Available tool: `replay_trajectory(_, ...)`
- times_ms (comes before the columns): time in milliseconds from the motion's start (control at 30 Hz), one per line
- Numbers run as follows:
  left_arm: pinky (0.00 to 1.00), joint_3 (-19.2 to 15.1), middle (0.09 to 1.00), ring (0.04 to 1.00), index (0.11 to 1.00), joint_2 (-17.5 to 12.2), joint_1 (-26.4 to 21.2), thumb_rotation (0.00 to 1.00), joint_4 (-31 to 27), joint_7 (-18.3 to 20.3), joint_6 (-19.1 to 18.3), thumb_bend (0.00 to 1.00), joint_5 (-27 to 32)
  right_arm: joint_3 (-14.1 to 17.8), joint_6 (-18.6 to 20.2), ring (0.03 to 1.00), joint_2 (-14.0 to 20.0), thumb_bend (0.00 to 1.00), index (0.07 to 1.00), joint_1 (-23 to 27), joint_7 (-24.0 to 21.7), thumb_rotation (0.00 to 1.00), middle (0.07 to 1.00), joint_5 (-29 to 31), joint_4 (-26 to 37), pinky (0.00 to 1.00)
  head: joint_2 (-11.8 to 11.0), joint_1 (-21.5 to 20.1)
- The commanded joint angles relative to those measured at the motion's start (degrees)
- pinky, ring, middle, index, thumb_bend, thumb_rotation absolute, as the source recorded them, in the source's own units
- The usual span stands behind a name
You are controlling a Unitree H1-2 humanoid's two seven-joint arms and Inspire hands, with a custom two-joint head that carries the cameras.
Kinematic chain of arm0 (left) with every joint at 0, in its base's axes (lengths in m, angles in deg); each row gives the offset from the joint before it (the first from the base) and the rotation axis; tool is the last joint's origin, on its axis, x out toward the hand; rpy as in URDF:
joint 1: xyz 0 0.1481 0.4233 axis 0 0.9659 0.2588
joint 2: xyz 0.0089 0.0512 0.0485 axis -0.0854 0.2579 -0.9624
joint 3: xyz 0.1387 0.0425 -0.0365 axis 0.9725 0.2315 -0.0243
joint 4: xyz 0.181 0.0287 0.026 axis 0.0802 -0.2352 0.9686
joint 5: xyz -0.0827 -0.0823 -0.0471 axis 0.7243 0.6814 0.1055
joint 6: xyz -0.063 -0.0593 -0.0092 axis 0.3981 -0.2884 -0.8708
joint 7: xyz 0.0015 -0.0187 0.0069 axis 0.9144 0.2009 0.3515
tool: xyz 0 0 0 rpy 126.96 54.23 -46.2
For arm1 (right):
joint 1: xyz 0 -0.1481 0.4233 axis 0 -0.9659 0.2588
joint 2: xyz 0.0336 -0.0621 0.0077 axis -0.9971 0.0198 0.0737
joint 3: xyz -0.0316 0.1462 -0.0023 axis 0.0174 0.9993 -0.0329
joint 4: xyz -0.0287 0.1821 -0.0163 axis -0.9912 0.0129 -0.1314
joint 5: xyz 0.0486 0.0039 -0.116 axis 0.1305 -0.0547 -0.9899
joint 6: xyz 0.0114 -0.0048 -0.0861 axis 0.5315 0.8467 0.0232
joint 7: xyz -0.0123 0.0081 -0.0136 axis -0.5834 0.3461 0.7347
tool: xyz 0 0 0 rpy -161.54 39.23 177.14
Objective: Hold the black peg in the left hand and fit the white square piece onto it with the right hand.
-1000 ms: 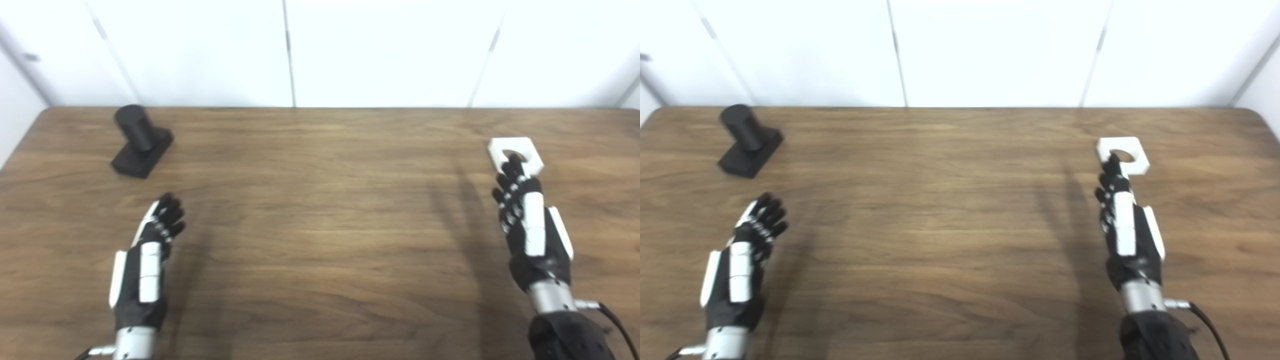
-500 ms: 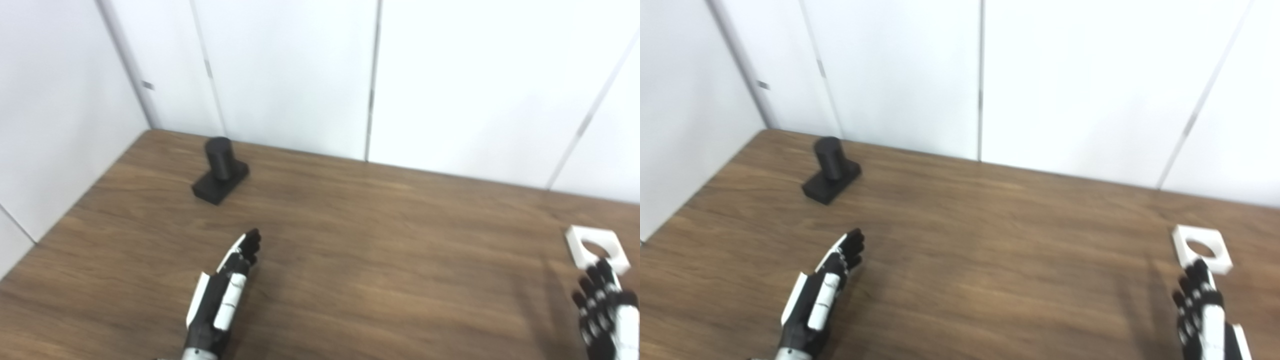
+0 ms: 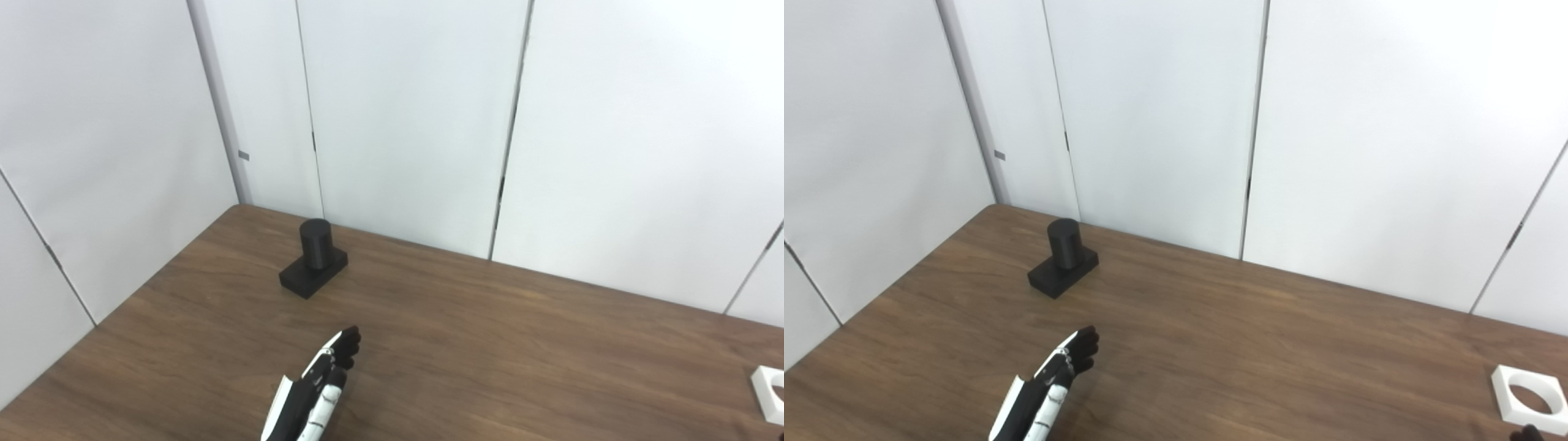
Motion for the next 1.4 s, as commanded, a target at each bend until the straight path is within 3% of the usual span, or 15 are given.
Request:
replay_trajectory(0, 0.91, 1.08, 0.916, 0.919, 0.909, 4.77, 0.15, 0.85, 3.28, -0.74, 0.28, 0.61, -1.8, -0.4, -2.75, 1.0, 1.3, 0.59, 1.0, -6.37, -0.68, 1.0, 1.0, 0.5, 0.46, 1.0, 0.01, -0.13)
replay_trajectory(67, 0.97, 1.24, 0.923, 0.939, 0.918, 4.22, 0.09, 0.87, 3.26, -0.9, -0.36, 0.62, -2.94, -0.34, -2.67, 1.0, 1.19, 0.59, 1.0, -6.29, -0.62, 1.0, 1.0, 0.66, 0.37, 1.0, 0.08, -0.39)
replay_trajectory(167, 0.99, 1.16, 0.921, 0.943, 0.918, 4.13, -0.06, 0.81, 3.65, -1.26, 0.35, 0.59, -3.98, -0.4, -2.49, 1.0, 1.12, 0.59, 1.0, -6.26, -0.61, 1.0, 1.0, 0.67, 0.32, 1.0, 0.03, -0.79)
replay_trajectory(367, 0.9, 0.81, 0.924, 0.93, 0.911, 4.2, 0.22, 0.58, 2.5, -1.62, 0.17, 0.57, -4.17, -0.52, -2.69, 1.0, 0.63, 0.56, 1.0, -6.19, -0.05, 1.0, 1.0, 0.02, 0.08, 1.0, 0.11, -1.11)
replay_trajectory(467, 0.85, 0.39, 0.925, 0.91, 0.914, 2.99, 0.55, 0.52, -1.38, -2.39, -2.96, 0.62, -8.68, -0.7, -3.37, 1.0, 0.38, 0.56, 1.0, -6.26, 0.22, 1.0, 1.0, -0.61, -0.13, 1.0, 0.07, -1.21)
replay_trajectory(667, 0.84, -2.52, 0.903, 0.89, 0.905, 0.36, -1.82, 0.49, -8.42, -3.14, -11.45, 0.74, -17.34, -1.26, -3.95, 1.0, 0.12, 0.54, 1.0, -6.42, 0.73, 1.0, 1.0, -2.08, 0.05, 1.0, 0.27, -1.86)
replay_trajectory(767, 0.84, -4.07, 0.913, 0.895, 0.924, -0.53, -3.56, 0.51, -11.74, -2.85, -18.47, 0.82, -24.08, -1.29, -3.99, 1.0, -0.1, 0.53, 1.0, -6.48, 0.87, 1.0, 0.998, -2.23, 0.24, 1.0, 0.4, -2.21)
replay_trajectory(867, 0.85, -5.12, 0.912, 0.905, 0.906, -1.56, -5.95, 0.45, -13.03, -3.6, -23.84, 0.86, -32.86, -1.42, -4.28, 1.0, -0.22, 0.55, 1.0, -6.64, 1.14, 1.0, 0.987, -3.04, 0.5, 1.0, 0.53, -2.51)
replay_trajectory(1000, 0.82, -6.66, 0.909, 0.905, 0.892, -3.11, -9.29, 0.43, -10.58, -6.24, -24.77, 0.91, -39.51, -1.55, -4.25, 1.0, -0.52, 0.59, 0.993, -6.77, 1.45, 1.0, 0.982, -3.22, 0.66, 1.0, 0.54, -2.61)
replay_trajectory(1100, 0.81, -7.65, 0.916, 0.909, 0.899, -3.93, -11.65, 0.49, -8.96, -6.62, -26.98, 0.93, -43.01, -1.73, -4.14, 1.0, -0.58, 0.59, 0.984, -6.94, 1.32, 1.0, 0.971, -2.8, 0.93, 1.0, 0.52, -2.63)
replay_trajectory(1267, 0.86, -8.36, 0.917, 0.923, 0.894, -5.81, -15.99, 0.55, -5.51, -6.42, -31.79, 0.95, -48.94, -1.88, -4.35, 1.0, -0.57, 0.62, 0.978, -7.16, 1.39, 1.0, 0.967, -2.95, 1.05, 1.0, 0.46, -2.69)
replay_trajectory(1367, 0.89, -8.82, 0.912, 0.928, 0.878, -7.65, -19.24, 0.54, -2.45, -5.51, -33.01, 0.94, -48.54, -1.96, -4.41, 1.0, -0.57, 0.64, 0.981, -7.32, 1.48, 1.0, 0.969, -3.09, 1.07, 1.0, 0.57, -2.74)
